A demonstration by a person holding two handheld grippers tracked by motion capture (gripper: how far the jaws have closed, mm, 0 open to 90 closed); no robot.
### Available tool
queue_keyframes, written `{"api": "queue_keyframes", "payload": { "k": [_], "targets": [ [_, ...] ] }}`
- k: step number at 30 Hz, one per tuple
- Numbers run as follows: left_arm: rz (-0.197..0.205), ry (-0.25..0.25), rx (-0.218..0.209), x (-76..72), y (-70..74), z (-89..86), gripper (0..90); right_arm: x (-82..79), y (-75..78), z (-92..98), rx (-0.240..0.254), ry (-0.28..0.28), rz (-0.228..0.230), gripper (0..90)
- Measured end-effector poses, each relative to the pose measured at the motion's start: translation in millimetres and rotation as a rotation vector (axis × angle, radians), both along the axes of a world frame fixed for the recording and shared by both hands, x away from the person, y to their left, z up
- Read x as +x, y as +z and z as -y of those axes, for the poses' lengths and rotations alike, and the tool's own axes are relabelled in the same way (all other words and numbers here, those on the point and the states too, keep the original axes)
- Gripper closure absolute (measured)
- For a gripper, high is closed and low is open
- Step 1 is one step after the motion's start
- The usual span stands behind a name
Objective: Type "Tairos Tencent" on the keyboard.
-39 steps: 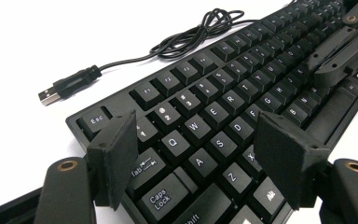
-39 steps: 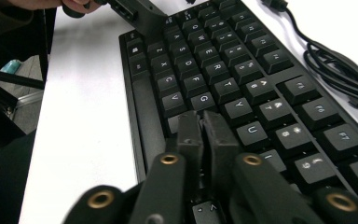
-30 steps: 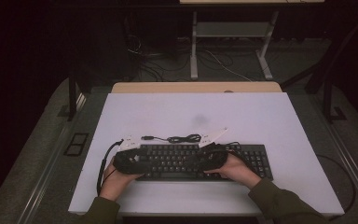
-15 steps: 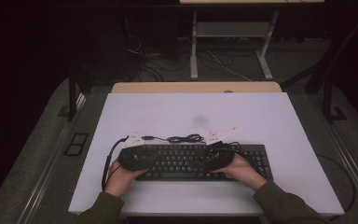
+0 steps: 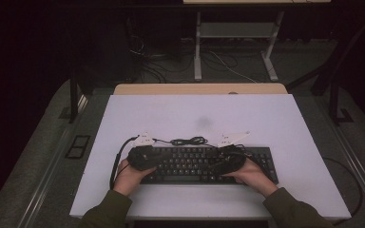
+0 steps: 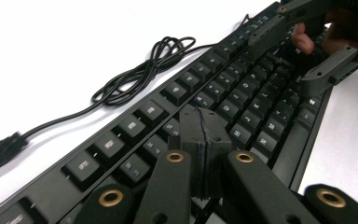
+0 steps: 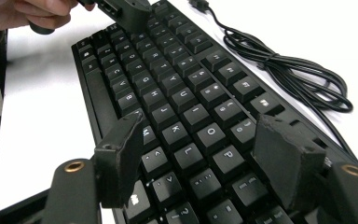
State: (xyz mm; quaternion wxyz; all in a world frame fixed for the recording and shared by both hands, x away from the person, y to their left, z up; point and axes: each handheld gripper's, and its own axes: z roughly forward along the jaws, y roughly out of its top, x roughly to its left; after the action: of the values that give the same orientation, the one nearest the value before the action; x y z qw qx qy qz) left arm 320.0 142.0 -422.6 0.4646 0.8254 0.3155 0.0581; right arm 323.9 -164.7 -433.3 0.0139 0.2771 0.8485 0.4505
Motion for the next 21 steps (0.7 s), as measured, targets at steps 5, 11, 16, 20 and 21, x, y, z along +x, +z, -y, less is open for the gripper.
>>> {"api": "queue_keyframes", "payload": {
  "k": [5,11,16,20,21],
  "targets": [
    [-0.003,-0.030,0.012,3.6,-0.7,6.2,89.3,-1.6,-0.5,5.5,0.002,-0.020,0.005,31.8],
    [-0.013,-0.055,0.026,7.2,-4.0,14.6,89.4,-3.5,-0.9,11.3,0.000,-0.040,0.005,30.7],
    [-0.018,-0.065,0.038,10.5,-6.9,19.0,89.4,-5.0,-1.1,15.3,0.000,-0.056,0.001,30.2],
    [-0.024,-0.074,0.054,12.1,-9.4,21.8,89.4,-5.7,-0.6,17.5,-0.002,-0.061,0.003,29.9],
    [-0.025,-0.074,0.057,12.0,-9.8,22.6,89.4,-5.9,-0.7,17.8,-0.003,-0.065,0.005,29.8]
  ]
}}
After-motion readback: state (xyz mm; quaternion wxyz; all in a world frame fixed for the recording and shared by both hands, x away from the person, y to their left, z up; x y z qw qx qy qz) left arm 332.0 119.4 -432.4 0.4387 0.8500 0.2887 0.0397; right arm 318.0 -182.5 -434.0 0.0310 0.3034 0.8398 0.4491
